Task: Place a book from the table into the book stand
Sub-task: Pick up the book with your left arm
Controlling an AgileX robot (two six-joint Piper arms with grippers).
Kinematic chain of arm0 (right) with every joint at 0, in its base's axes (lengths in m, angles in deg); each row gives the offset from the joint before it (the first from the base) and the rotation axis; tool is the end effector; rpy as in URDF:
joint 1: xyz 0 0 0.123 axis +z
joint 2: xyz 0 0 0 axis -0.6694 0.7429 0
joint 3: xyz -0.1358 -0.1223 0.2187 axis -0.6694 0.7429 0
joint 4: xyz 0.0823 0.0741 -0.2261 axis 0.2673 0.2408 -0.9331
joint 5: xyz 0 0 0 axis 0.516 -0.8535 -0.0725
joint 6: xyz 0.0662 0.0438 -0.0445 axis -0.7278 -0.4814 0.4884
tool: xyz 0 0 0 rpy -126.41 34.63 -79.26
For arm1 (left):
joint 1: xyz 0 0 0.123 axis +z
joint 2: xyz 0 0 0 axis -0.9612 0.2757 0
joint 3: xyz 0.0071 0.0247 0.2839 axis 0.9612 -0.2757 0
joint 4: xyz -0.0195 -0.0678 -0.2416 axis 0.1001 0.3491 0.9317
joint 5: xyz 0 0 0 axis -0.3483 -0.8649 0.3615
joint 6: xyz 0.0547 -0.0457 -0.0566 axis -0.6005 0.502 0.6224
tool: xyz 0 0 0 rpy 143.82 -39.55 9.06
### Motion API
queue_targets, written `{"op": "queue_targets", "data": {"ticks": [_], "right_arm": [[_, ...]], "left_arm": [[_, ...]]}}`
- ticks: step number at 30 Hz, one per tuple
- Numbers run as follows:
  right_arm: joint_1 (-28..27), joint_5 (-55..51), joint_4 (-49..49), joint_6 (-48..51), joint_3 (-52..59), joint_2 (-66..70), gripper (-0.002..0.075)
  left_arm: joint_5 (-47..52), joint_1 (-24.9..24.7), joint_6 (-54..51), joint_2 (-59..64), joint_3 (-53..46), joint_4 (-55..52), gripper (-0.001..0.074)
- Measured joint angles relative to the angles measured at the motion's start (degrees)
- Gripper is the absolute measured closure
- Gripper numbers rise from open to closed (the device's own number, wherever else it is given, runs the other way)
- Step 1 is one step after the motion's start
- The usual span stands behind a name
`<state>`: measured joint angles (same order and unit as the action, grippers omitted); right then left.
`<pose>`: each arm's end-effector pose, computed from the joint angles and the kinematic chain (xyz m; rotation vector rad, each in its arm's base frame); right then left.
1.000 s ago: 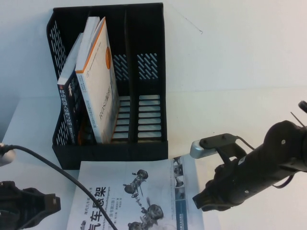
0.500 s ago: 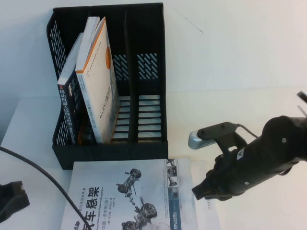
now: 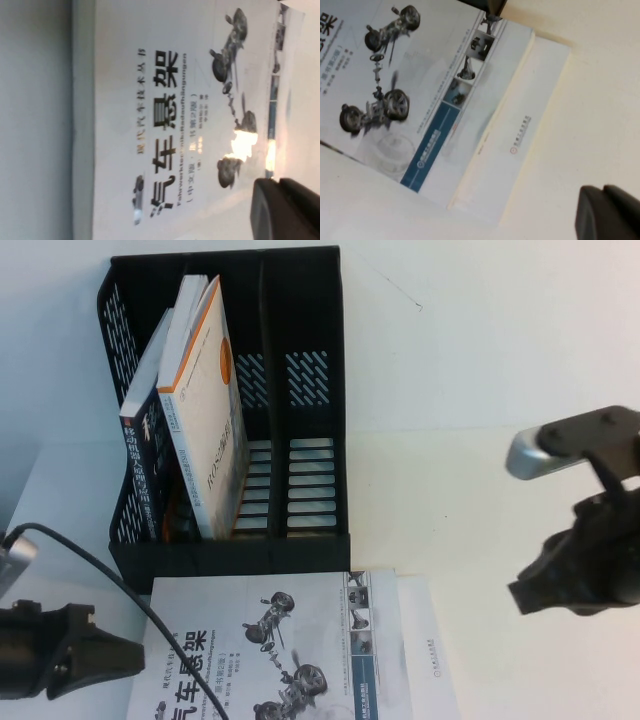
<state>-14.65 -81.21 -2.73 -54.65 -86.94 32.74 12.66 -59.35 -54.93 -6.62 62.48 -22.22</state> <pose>0.2300 0.1295 0.2886 -0.4901 2.5275 0.3625 0.2148 -0.0149 0.1973 -0.1753 2.6102 -1.1456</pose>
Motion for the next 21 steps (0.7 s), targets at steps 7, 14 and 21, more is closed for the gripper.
{"op": "queue_targets", "data": {"ticks": [7,14,21], "right_arm": [[-0.1,-5.2,-1.0,-1.3,2.4,-12.0,0.0718],[-0.1,-8.3,-5.6,-6.3,8.3,-22.9,0.0718],[-0.1,-9.6,-7.0,-8.9,13.5,-31.6,0.0718]], "left_arm": [[7.0,2.9,-7.4,9.5,2.8,6.3,0.0738],[6.9,7.3,-11.4,13.4,3.6,9.6,0.0672],[4.5,7.3,-12.1,15.8,3.7,10.5,0.0192]]}}
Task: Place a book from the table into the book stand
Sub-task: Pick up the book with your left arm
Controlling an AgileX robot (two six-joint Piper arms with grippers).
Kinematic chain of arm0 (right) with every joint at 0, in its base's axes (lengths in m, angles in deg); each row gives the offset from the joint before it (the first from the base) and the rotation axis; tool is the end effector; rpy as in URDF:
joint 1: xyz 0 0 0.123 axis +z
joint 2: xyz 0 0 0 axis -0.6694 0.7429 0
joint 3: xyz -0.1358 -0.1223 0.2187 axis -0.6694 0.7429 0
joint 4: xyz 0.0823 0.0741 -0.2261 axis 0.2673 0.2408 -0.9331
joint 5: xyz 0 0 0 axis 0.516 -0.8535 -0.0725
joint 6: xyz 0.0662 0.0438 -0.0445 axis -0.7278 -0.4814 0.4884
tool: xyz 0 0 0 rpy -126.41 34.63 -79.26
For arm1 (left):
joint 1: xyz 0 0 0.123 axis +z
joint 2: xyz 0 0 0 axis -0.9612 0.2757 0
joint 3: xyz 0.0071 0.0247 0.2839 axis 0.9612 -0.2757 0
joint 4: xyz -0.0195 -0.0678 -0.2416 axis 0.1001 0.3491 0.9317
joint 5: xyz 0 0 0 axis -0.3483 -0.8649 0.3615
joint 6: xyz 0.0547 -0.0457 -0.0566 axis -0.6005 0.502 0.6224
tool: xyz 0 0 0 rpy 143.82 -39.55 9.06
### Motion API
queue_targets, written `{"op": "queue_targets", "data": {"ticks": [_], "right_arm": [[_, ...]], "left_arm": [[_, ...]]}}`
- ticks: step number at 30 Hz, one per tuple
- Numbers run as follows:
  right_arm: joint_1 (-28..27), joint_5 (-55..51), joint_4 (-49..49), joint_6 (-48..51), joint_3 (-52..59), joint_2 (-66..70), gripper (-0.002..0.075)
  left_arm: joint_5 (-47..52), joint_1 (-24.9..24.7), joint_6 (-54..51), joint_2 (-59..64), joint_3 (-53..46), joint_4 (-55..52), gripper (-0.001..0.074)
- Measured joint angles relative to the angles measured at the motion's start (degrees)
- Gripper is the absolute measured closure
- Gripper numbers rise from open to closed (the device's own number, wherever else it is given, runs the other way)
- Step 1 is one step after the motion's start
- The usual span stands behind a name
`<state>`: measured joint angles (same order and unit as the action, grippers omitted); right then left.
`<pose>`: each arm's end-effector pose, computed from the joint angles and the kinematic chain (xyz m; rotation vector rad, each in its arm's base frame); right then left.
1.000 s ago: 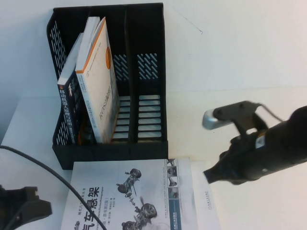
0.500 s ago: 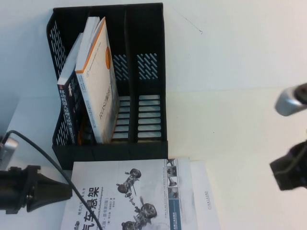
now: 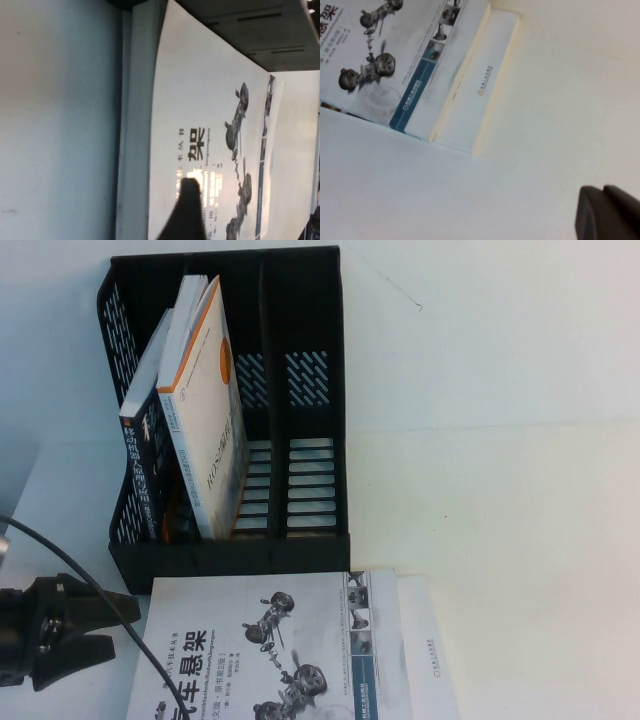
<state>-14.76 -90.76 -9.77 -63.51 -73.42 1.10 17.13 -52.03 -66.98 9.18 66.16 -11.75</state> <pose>0.1164 0.0625 0.3151 -0.3639 2.3968 0.3353 0.2508 0.0176 0.1609 -0.3395 2.4877 -1.3421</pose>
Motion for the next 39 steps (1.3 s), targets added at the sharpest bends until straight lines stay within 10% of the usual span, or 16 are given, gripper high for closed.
{"op": "queue_targets", "data": {"ticks": [5,26,39], "right_arm": [[0.0,-1.4,-0.1,-0.9,1.1,-2.9,0.0718],[0.0,-2.1,-0.9,-2.8,1.1,-4.1,0.0718],[0.0,-2.0,-1.0,-3.2,1.1,-4.1,0.0718]], "left_arm": [[-0.1,0.0,0.1,3.3,0.0,0.6,0.0078],[-2.3,-5.1,-0.3,13.7,1.2,5.5,0.0104],[-3.2,-6.2,-0.3,15.9,2.0,5.8,0.0378]]}}
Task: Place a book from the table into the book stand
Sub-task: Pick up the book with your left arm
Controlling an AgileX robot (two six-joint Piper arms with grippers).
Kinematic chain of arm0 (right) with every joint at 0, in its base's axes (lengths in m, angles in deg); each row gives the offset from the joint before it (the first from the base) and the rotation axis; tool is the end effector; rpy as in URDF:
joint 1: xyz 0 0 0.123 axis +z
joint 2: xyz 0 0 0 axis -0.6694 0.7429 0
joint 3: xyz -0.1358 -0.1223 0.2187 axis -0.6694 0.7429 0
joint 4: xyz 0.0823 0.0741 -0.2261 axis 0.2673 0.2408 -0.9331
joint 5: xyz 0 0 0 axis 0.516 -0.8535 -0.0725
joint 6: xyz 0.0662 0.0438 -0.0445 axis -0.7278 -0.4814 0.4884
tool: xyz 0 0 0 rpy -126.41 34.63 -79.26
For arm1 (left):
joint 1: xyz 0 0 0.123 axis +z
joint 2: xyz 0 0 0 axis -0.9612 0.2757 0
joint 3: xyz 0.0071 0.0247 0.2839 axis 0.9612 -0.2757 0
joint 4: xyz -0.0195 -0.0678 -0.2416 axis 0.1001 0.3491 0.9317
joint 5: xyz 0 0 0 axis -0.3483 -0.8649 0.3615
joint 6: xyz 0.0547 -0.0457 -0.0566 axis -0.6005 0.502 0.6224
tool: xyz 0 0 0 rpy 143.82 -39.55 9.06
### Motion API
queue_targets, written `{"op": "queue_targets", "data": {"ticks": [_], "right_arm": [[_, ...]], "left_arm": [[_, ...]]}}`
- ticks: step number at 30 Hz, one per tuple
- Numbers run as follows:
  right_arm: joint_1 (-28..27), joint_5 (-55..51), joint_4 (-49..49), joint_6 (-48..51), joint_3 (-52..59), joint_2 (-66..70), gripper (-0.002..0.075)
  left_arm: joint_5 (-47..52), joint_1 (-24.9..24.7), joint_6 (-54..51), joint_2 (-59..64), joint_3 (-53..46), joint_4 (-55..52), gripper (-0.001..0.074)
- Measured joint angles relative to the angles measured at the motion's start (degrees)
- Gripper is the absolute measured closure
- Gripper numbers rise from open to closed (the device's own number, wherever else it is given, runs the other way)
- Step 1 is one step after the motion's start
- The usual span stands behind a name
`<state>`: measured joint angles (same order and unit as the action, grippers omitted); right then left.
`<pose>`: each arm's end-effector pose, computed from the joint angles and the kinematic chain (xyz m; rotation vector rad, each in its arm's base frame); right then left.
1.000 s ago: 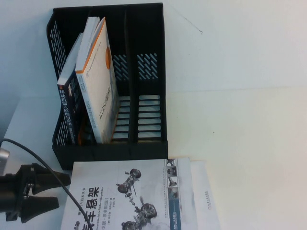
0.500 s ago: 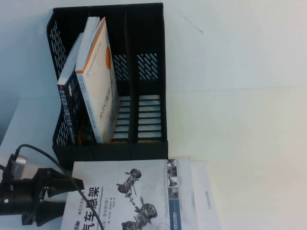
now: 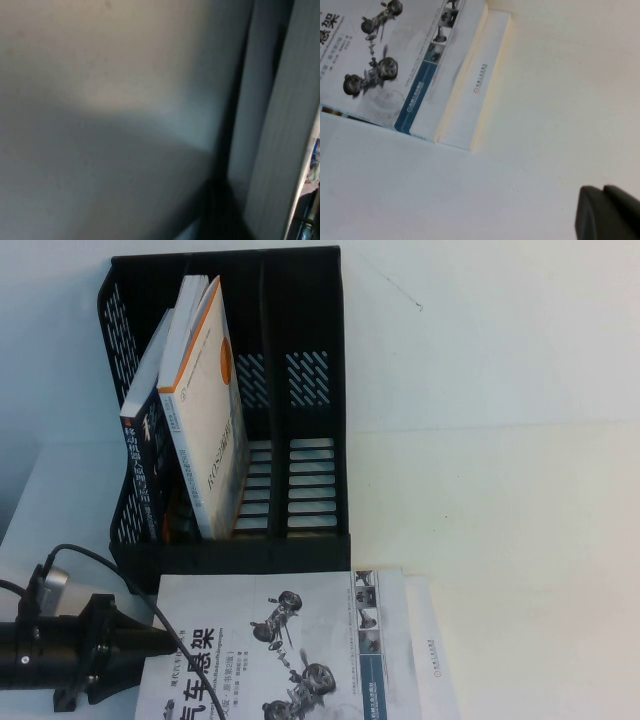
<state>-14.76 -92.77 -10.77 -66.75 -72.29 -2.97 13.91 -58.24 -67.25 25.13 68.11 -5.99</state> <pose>0.1023 0.0539 0.3155 -0.3018 2.3905 0.3458 0.2704 -0.0039 0.0961 -0.5301 2.6100 -1.4678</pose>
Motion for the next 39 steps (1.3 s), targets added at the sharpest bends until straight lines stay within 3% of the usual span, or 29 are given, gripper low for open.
{"op": "queue_targets", "data": {"ticks": [4,5,17,39], "right_arm": [[0.0,0.1,0.0,0.0,0.0,0.0,0.0718],[0.0,0.1,0.0,0.0,0.0,0.0,0.0718],[0.0,0.3,0.0,0.0,0.5,0.0,0.0718],[0.0,2.2,0.0,0.7,2.2,0.0,0.0718]], "left_arm": [[-0.9,0.0,0.7,0.0,0.1,-0.3,0.0554],[-0.9,0.0,0.8,0.0,0.1,-0.3,0.0569],[0.1,-0.1,3.5,-3.5,0.1,-1.2,0.0583],[3.8,-0.2,19.2,-45.3,3.6,-6.8,0.0612]]}}
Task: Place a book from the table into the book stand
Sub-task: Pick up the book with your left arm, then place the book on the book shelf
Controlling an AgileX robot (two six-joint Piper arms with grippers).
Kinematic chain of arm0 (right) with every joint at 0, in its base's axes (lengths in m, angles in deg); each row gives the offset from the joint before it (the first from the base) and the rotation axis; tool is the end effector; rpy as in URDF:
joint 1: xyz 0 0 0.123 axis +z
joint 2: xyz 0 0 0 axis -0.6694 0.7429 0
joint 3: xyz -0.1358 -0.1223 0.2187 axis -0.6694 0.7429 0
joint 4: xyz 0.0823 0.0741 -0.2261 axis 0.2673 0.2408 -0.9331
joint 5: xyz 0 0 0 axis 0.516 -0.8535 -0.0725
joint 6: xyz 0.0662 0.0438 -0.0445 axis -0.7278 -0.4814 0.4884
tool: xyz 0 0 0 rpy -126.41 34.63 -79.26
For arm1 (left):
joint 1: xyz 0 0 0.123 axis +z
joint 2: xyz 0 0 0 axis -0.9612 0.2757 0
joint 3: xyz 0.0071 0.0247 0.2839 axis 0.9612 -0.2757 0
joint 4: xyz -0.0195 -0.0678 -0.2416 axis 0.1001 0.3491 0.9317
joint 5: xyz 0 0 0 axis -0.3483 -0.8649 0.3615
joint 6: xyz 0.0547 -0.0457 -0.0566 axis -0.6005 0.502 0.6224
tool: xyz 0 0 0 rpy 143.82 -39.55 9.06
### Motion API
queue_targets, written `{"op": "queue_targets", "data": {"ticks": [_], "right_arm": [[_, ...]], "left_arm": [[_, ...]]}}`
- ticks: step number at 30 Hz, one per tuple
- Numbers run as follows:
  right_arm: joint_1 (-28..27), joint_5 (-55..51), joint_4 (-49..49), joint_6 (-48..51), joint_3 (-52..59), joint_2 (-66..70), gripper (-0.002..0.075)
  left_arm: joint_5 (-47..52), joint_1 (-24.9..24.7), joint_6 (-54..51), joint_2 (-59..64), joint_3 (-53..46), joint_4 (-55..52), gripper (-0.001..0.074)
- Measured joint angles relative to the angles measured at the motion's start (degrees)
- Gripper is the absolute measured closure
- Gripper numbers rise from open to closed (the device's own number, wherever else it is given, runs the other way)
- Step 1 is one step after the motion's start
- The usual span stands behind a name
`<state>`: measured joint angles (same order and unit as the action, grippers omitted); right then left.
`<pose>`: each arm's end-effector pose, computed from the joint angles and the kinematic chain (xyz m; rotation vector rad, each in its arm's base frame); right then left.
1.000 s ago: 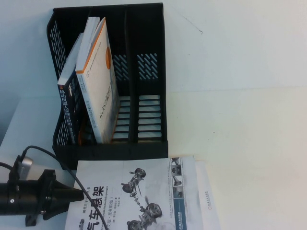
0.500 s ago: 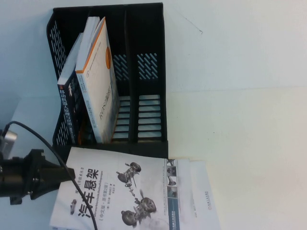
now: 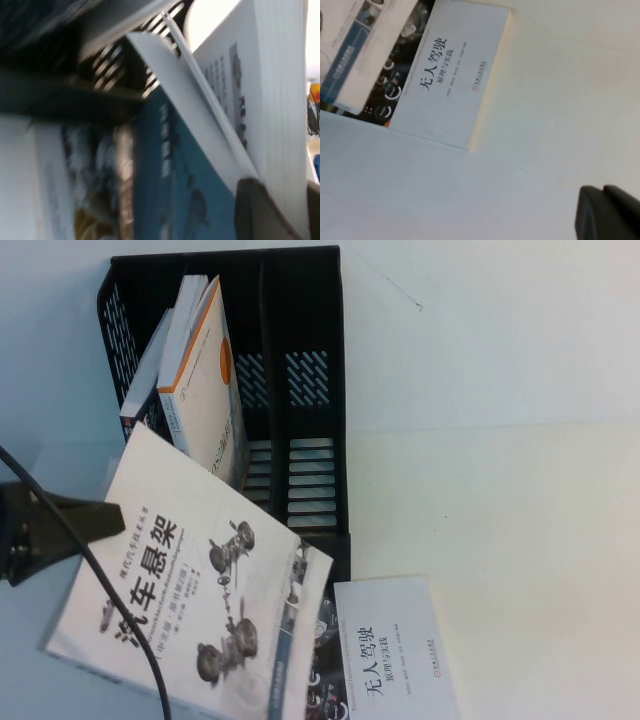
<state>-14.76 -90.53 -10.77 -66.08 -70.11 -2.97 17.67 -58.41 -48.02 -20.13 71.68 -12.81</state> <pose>0.1039 0.0547 0.3062 -0.3148 2.3869 0.3406 0.2131 -0.0209 0.2979 -0.1383 2.2340 -1.2096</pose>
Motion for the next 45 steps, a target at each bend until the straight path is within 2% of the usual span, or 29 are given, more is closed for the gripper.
{"op": "queue_targets", "data": {"ticks": [9,22,29,32,39,45], "right_arm": [[0.0,0.5,0.0,0.2,0.0,0.0,0.0718],[0.0,0.5,0.0,0.3,0.0,0.0,0.0718],[0.0,0.5,0.9,0.3,0.0,0.0,0.0718],[0.0,0.5,1.0,0.3,0.0,0.0,0.0718],[0.0,2.6,1.1,0.3,0.0,0.0,0.0718],[0.0,2.9,1.1,0.3,0.0,0.0,0.0718]], "left_arm": [[2.1,0.0,8.7,-3.5,15.3,-1.3,0.0612],[-6.3,0.0,16.2,-0.7,39.6,0.7,0.0612],[-7.9,-0.7,18.3,3.2,43.2,0.7,0.0612],[-11.4,-3.8,18.3,4.8,43.2,-1.8,0.0612],[-21.9,-16.6,18.3,7.4,43.2,-10.5,0.0612],[-28.3,-23.3,18.3,10.8,43.2,-11.9,0.0612]]}}
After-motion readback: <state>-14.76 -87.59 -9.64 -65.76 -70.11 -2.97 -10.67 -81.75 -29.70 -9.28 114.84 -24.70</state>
